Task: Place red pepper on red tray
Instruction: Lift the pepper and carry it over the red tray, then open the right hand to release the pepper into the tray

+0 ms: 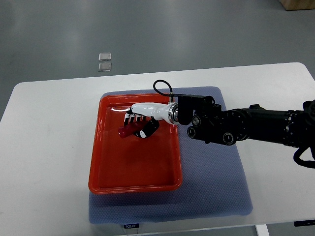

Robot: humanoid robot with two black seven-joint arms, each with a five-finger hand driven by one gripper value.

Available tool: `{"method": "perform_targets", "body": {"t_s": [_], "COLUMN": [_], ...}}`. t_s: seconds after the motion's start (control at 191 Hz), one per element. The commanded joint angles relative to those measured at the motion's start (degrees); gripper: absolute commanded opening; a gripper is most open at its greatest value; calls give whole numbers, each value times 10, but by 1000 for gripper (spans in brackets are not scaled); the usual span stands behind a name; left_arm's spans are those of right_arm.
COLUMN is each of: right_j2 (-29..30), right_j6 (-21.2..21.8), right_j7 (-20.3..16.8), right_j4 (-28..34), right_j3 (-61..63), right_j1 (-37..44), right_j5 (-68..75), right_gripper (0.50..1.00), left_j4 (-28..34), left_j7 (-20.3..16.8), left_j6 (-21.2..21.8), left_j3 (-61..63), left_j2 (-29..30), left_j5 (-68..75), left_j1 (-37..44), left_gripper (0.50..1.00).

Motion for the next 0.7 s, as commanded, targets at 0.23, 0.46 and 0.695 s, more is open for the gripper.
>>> {"method": "perform_targets", "body": {"t_s": [0.23, 0.46, 0.695], "right_j2": [0, 0, 0], "right_j6": [-2, -1, 1], "right_j7": [2, 3, 3], "right_j4": [-1, -1, -1], "right_j3": [5, 22, 47], "right_j1": [-20, -18, -17], "right_j5": [8, 22, 40], "right_gripper": [617, 776, 862], "left_j4": [1, 1, 1], "left_j7": [0, 0, 0], "left_j6": [0, 0, 0], "left_j3": [0, 0, 0], "left_j2": [0, 0, 0], "left_j5": [-1, -1, 0], "left_j1": [0, 0, 0], "left_gripper": [1000, 1000, 1000]}}
